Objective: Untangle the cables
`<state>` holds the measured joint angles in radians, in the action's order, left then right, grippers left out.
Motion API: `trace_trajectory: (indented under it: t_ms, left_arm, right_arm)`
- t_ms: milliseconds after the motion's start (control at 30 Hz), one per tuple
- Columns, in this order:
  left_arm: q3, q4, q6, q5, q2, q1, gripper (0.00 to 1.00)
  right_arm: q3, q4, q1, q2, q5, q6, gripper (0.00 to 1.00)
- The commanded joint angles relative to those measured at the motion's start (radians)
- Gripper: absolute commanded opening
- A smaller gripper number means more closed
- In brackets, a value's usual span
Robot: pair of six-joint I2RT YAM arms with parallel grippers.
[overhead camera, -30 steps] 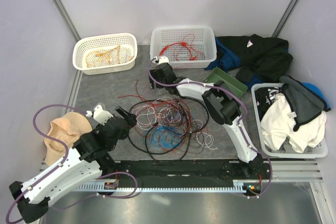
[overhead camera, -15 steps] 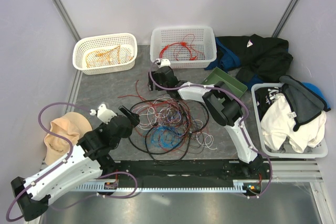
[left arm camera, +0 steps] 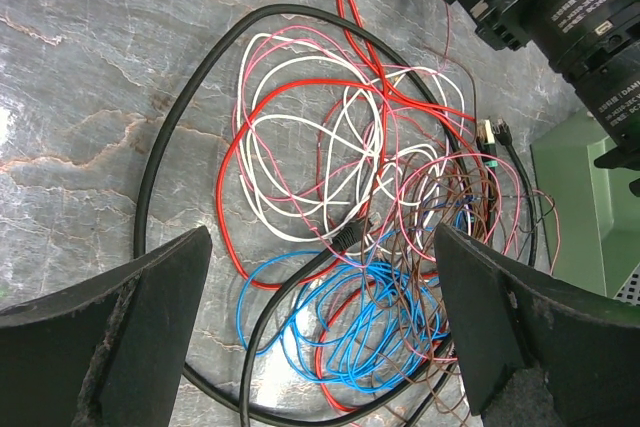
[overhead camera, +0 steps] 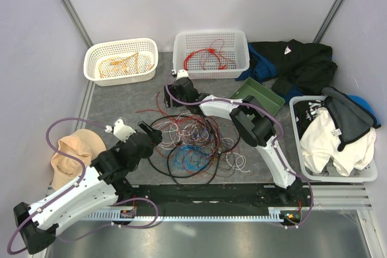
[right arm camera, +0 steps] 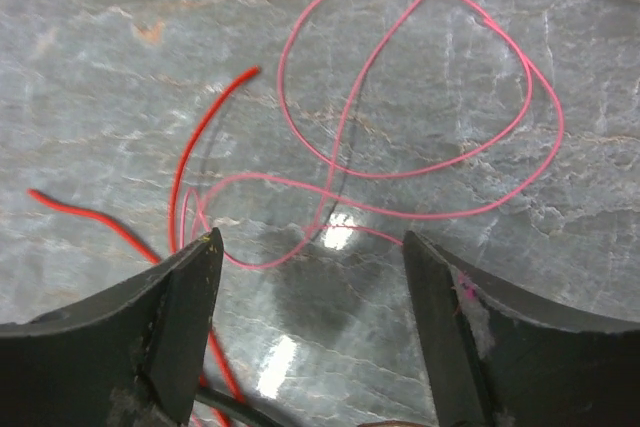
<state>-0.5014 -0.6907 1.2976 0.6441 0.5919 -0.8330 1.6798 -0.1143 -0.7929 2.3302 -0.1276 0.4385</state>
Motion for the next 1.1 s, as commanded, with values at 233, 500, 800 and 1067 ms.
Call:
trace_trajectory:
  t_ms: [233, 500, 800, 1067]
  left_arm:
    - [0.017, 0.054, 0.023, -0.006, 0.016, -0.002, 1.0]
    - [0.02, 0.053, 0.014, -0.008, -0.004, -0.002, 1.0]
    - [0.017, 0.053, -0.008, 0.008, -0.044, -0.002, 1.0]
    - [0.02, 0.054, -0.006, 0.006, -0.046, -0.002, 1.0]
  right_arm:
    - [0.049, 0.073, -0.04, 0.047, -0.014, -0.098, 0.52]
    - [0.043, 0.099, -0.039, 0.018, -0.059, -0.118, 0.08]
    - [-0.077, 0.105, -0.029, -0.233, -0.15, -0.175, 0.0]
    - [-0.054, 0.175, -0.034, -0.321, -0.023, -0.158, 0.5]
